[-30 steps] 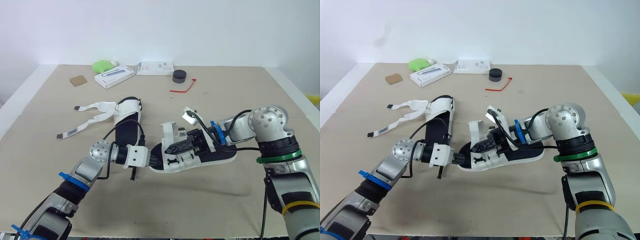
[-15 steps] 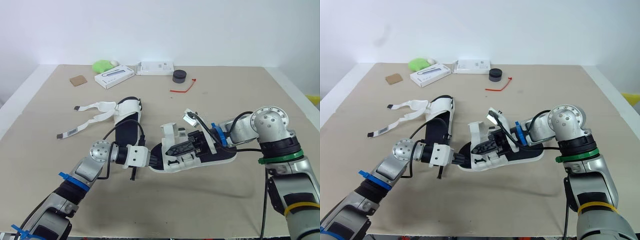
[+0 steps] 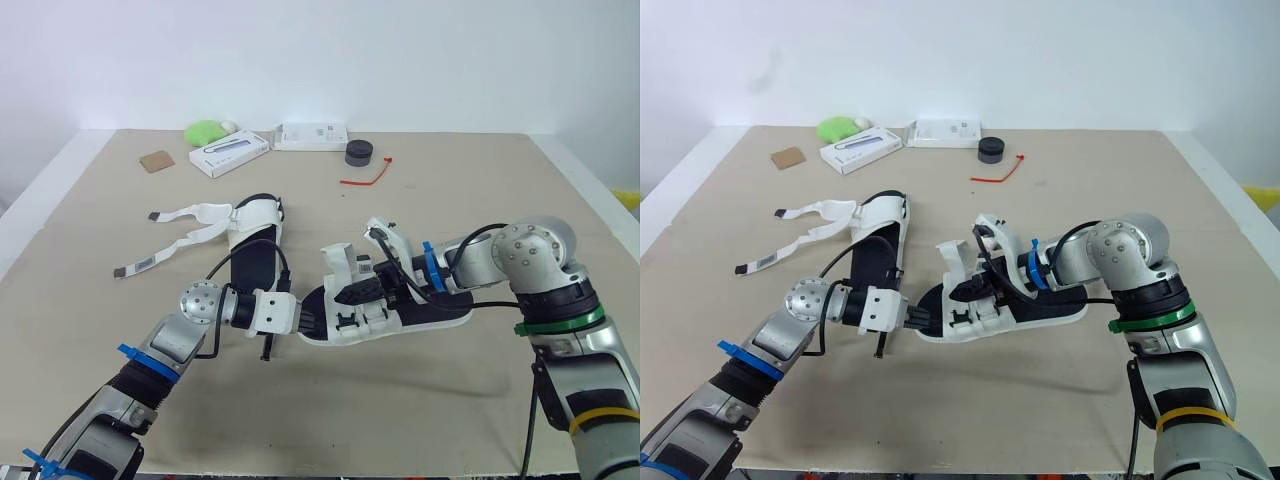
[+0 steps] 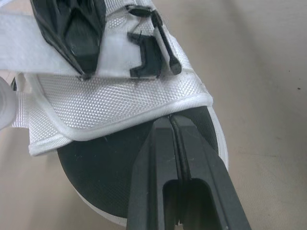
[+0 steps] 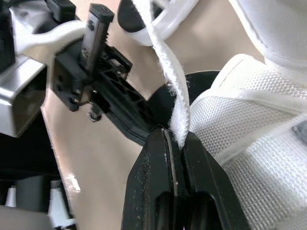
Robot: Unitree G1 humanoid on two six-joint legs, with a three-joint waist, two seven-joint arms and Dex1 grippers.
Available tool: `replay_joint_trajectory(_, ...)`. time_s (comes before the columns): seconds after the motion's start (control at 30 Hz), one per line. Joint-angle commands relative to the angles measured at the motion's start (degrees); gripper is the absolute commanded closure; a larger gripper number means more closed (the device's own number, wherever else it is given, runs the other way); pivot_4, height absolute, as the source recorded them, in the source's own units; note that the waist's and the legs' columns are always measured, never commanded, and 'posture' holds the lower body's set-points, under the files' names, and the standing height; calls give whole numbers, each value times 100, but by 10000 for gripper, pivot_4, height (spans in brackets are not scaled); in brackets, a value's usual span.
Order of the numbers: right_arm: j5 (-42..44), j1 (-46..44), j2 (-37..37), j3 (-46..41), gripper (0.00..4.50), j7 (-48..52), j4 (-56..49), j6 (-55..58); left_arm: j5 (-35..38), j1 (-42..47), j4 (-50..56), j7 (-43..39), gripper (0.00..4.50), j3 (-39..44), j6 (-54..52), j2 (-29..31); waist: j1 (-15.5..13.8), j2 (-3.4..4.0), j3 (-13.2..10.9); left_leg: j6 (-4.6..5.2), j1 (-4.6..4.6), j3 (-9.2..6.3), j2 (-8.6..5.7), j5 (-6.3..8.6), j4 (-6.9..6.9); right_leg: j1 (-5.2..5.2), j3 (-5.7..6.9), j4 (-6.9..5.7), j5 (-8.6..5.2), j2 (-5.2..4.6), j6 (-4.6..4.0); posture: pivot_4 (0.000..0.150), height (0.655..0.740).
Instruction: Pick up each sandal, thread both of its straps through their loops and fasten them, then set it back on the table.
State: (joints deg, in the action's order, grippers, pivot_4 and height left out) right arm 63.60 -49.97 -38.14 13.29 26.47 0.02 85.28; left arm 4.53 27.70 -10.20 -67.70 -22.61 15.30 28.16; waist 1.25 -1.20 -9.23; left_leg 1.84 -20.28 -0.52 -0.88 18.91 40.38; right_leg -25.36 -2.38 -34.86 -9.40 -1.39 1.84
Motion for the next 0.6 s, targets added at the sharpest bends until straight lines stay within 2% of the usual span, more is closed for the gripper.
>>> replay_joint_trajectory(0.03, -620, 56, -205, 238, 44297, 556, -347, -453, -377, -157, -319, -12, 45000, -206, -116, 82, 0, 0, 0, 0, 0, 0, 0, 0, 0, 0, 0, 0, 0, 0, 0, 1500, 7400)
replay_joint_trajectory(0.23, -901, 45, -152, 106, 44297, 996, -452, -378, -385, -177, -309, -7, 45000, -221, -98, 84, -1, 0, 0, 0, 2, 0, 0, 0, 0, 0, 1, 0, 1, 0, 0, 1500, 7400)
replay_joint_trajectory(0.4, -1014, 11, -121, 12, 27770, 1164, -479, -277, -389, -169, -327, -17, 45000, -240, -80, 71, -2, 0, 0, 0, 1, 0, 0, 0, 0, 0, 1, 0, 4, -3, -6, 1500, 7400)
replay_joint_trajectory(0.43, -1051, 15, -123, 11, 21202, 1191, -501, -289, -391, -162, -336, -16, 45000, -244, -75, 64, -2, 0, 0, 0, 1, 0, 0, 0, 0, 0, 1, 0, 6, -3, -9, 1500, 7400)
replay_joint_trajectory(0.6, -1037, -35, -68, -166, 792, 1286, -573, -132, -397, -145, -361, -23, 45000, -253, -52, 49, -4, 0, 0, 0, 2, 0, 0, 0, 0, 1, 2, 0, 4, -3, -4, 1500, 7400)
